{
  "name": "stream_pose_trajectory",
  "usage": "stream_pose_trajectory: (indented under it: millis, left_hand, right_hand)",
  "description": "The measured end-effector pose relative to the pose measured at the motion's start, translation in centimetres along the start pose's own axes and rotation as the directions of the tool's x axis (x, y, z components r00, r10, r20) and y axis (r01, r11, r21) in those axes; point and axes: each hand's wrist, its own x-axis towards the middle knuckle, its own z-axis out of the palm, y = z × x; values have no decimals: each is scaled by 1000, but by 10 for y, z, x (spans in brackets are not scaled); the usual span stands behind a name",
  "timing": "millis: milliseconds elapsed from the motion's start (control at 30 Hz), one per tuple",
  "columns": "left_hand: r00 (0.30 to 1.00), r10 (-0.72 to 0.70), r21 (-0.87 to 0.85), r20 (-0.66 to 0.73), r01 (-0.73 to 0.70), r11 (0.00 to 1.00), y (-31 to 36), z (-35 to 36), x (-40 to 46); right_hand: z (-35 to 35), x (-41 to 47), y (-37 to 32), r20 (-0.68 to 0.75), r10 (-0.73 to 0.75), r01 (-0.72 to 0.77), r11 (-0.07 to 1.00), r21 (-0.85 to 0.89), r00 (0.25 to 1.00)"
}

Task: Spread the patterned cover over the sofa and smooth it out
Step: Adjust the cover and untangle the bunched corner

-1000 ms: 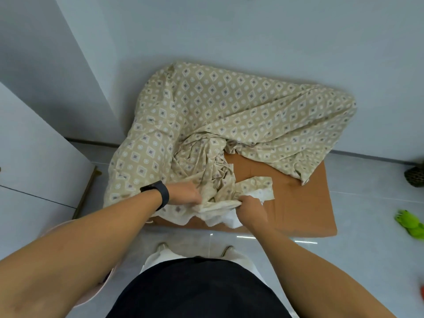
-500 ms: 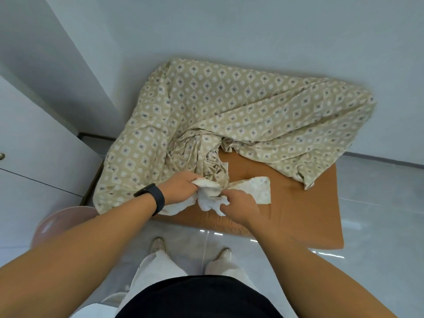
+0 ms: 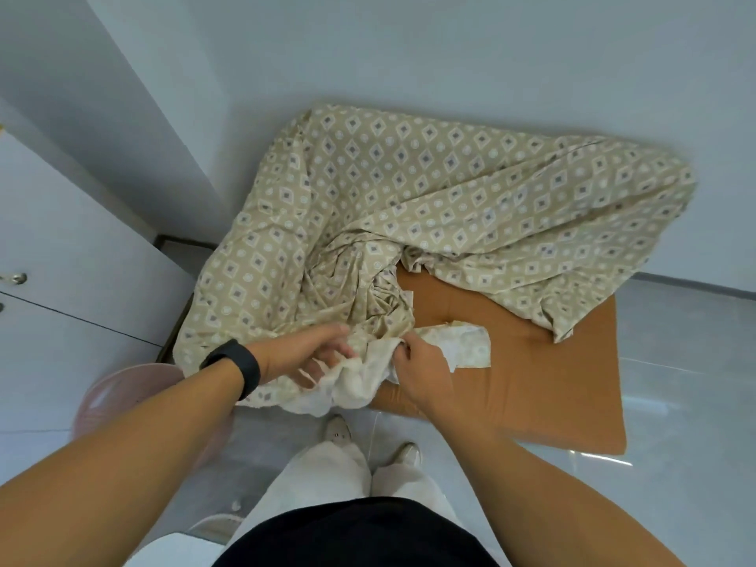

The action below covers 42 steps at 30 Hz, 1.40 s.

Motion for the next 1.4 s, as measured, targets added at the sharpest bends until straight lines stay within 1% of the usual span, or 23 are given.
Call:
stream_pose_trajectory:
  millis: [67,100,167,200,267,333,367,467,533,567,633,667,733,800,833,900,933,967,1067,1133,1233,1333,1400]
  left_hand:
    - [996,27,67,-81,-22,998,23,8,9]
    - [986,62,80,-157,-49,996,32,12,19]
    - [970,103,85,-221,-86,993,45,20,38]
    - [976,96,74,-193,-83,994,47,25,49]
    - [999,32,4,-15,-32,999,50,30,62]
    - [979,52,-120,195,-29,992,53,29,68]
    - [968,89,-204,234,-41,978,55,29,71]
    - [967,142,-338,212,-63,939,68,30,69]
    - [963,136,-333,234,-52,941,74,29,68]
    - [952,148,-333,266,-54,941,76,29,67]
    - [937,163,-378,307,-37,925,79,26,63]
    - [930,167,-397,327,-25,917,78,24,58]
    - [920,146,-368,365,-2,930,73,22,51]
    - [937,65,-255,343,26,967,64,21,45]
    - [964,26,-197,265,28,980,61,20,45]
    - [1000,-9,-151,-6,8,988,57,20,54]
    - [994,-12,-163,-105,-5,987,56,20,59]
    - [991,-19,-184,-129,-5,983,56,21,64]
    - [993,-109,-240,37,115,964,68,32,71]
    - [977,-180,-241,110,202,949,71,45,77]
    - [976,-205,-248,75,218,944,71,67,90]
    - [990,-107,-272,-96,77,959,78,91,92]
    - [970,3,-191,-242,-51,980,82,111,89]
  right_hand:
    - [-7,-8,-24,-21,-147,148,988,52,989]
    - [-11,-13,-35,-18,-231,232,971,56,973]
    - [-15,-17,-46,0,-346,346,938,27,938]
    - [-17,-17,-47,20,-371,370,929,23,929]
    - [-22,-21,-45,60,-335,333,942,52,940]
    - [-30,-25,-43,32,-249,244,964,101,968]
    - [-35,-27,-39,-13,-181,181,972,152,983]
    - [-46,-23,-24,-156,57,-9,956,292,986]
    - [-48,-16,-19,-130,230,-172,920,351,964]
    - [-48,-9,-17,-88,342,-273,858,435,935]
    - [-47,3,-16,55,572,-461,597,657,819]
    - [-46,7,-15,107,626,-497,492,714,772]
    - [-43,15,-11,128,674,-532,436,726,728]
    - [-41,23,-14,89,660,-533,512,674,746]
    - [-42,25,-19,59,624,-506,571,646,779]
    - [-44,24,-33,57,522,-442,654,613,851]
    - [-46,20,-42,97,462,-417,667,618,882]
    - [-48,14,-49,171,399,-410,654,635,901]
    - [-54,-1,-55,346,187,-385,608,694,919]
    - [-67,-10,-49,385,76,-327,692,644,920]
    - [-95,-16,-33,454,-51,-222,820,528,890]
    - [-109,-5,4,436,24,-250,847,470,900]
    - [-117,3,32,364,206,-367,811,457,908]
